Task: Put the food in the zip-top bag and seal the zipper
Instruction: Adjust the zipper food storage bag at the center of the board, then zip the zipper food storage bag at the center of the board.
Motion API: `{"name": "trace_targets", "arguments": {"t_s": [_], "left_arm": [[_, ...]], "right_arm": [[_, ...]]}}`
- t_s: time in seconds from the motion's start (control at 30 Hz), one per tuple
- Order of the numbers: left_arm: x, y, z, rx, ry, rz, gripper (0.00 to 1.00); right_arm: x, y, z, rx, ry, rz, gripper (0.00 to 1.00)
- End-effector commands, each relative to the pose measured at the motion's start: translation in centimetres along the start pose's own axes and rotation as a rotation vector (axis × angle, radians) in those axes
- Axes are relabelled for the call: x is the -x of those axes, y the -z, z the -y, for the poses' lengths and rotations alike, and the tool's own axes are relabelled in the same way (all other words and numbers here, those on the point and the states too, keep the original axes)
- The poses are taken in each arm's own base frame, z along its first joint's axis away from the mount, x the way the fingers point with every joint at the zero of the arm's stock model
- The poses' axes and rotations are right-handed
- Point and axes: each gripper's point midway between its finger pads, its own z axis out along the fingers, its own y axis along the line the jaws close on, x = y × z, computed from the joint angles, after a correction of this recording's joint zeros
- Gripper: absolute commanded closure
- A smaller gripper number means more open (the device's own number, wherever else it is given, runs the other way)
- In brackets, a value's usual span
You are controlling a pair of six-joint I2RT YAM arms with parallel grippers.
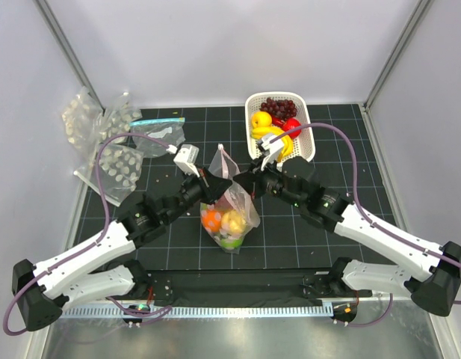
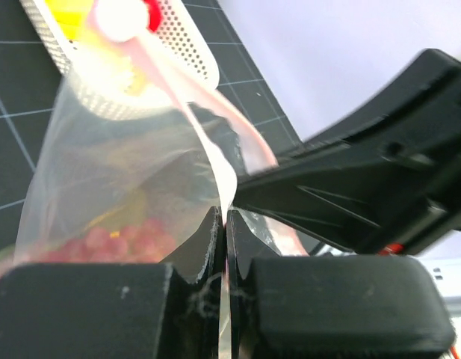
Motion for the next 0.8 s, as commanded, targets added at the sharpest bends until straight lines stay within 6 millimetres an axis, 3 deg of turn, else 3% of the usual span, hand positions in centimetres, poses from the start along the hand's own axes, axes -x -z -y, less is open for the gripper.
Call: {"name": "trace_targets", "arguments": {"t_s": [0.0,0.3,0.33,0.37,0.43,0.53,0.63,0.77], "left_arm": [[2.5,0.4,-0.4,0.048,-0.017,0.085,0.95],[2.7,0.7,-0.3,0.048,-0.017,0.093,0.96],[2.7,0.7,-0.2,0.043,-0.017,0.091,0.96],[2.6,0.7,-0.2,0.042,-0.017,0.088,0.96],[2.8,0.8,-0.2,0.041,-0.018,0.091,0.96],[3.3,1.0,-0.2,0.050,-0.016,0.113,0.96],[3.0,1.2,-1.0,0.084,-0.017,0.104,0.96],[3.1,1.3,-1.0,0.086,-0.011,0.106,0.96]], "right_arm": [[3.1,0.6,-3.0,0.129,0.025,0.059,0.90],[2.2,-0.1,-4.1,0.194,0.034,0.001,0.81],[2.1,-0.2,-4.1,0.195,0.034,-0.008,0.75],[2.1,-0.2,-4.2,0.196,0.036,-0.009,0.60],[1.8,-0.4,-4.2,0.201,0.037,-0.024,0.49],[1.6,-0.3,-4.4,0.213,0.046,-0.033,0.23],[1.6,-0.1,-4.5,0.218,0.062,-0.040,0.18],[1.5,0.1,-4.9,0.228,0.096,-0.054,0.18]]}}
